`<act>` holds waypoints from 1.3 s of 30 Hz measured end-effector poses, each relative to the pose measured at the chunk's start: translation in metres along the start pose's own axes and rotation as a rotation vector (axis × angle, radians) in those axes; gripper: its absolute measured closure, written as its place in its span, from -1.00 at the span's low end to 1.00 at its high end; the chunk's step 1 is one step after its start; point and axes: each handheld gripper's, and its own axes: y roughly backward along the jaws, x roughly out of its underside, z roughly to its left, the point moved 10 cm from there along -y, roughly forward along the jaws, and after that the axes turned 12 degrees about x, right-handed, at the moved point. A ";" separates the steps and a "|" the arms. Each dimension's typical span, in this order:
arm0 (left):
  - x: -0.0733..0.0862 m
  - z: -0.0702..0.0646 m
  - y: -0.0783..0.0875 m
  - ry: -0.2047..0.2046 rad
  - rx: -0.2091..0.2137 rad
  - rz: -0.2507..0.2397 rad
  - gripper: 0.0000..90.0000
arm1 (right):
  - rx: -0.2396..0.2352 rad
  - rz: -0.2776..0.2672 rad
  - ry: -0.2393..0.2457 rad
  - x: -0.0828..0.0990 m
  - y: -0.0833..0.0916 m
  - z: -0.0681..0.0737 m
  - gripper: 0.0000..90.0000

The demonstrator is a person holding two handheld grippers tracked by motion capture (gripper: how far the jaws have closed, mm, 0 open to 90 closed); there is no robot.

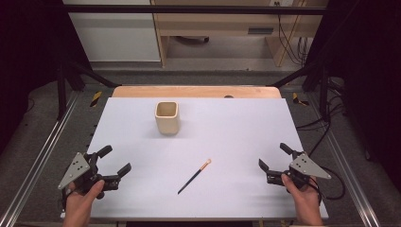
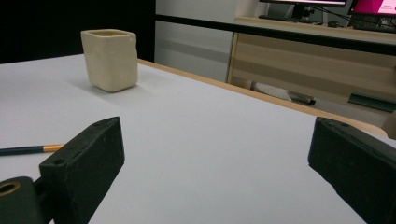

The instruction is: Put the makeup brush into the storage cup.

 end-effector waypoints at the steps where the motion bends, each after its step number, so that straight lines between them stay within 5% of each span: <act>1: 0.001 0.000 -0.001 -0.002 0.002 0.015 -0.95 | 0.001 0.003 0.001 0.001 0.000 0.000 -0.91; 9: 0.007 -0.003 -0.004 -0.014 0.012 0.080 -0.89 | 0.014 0.028 0.013 0.003 -0.002 0.001 -0.92; 12: 0.016 -0.005 -0.012 -0.033 0.007 0.150 -0.88 | 0.022 0.043 0.016 0.005 -0.002 0.003 -0.93; 20: 0.034 -0.022 -0.056 -0.035 0.060 0.346 -0.88 | 0.034 0.059 0.004 0.007 -0.002 0.001 -0.94; 30: 0.025 -0.044 -0.103 0.019 0.124 0.443 -0.89 | 0.028 0.054 0.003 0.006 -0.001 0.003 -0.94; 39: 0.022 -0.071 -0.136 -0.030 0.174 0.554 -0.89 | 0.030 0.046 -0.003 0.004 -0.001 0.003 -0.95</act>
